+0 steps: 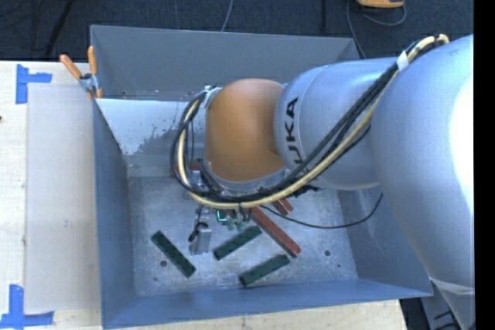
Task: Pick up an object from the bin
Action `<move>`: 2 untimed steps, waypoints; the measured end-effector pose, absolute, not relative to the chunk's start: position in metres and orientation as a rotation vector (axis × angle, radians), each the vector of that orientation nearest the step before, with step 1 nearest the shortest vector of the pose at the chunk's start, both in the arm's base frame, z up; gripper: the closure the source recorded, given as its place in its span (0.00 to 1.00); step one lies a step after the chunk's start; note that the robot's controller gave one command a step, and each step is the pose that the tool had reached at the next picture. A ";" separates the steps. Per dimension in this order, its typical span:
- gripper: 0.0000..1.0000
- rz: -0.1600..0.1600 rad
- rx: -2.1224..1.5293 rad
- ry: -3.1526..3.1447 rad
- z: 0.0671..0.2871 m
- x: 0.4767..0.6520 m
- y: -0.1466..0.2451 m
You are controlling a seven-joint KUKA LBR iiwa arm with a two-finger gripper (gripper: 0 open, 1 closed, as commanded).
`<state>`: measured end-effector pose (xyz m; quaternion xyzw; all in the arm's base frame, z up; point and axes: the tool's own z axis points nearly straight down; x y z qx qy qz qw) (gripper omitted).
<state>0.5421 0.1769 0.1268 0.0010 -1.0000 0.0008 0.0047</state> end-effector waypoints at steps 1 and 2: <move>0.00 0.001 0.031 -3.132 0.065 0.517 0.227; 0.00 0.002 -0.070 -3.138 0.101 0.503 0.207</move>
Offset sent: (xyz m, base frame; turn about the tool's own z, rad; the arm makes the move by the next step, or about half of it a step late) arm -0.0213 0.0471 -0.0568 -0.0119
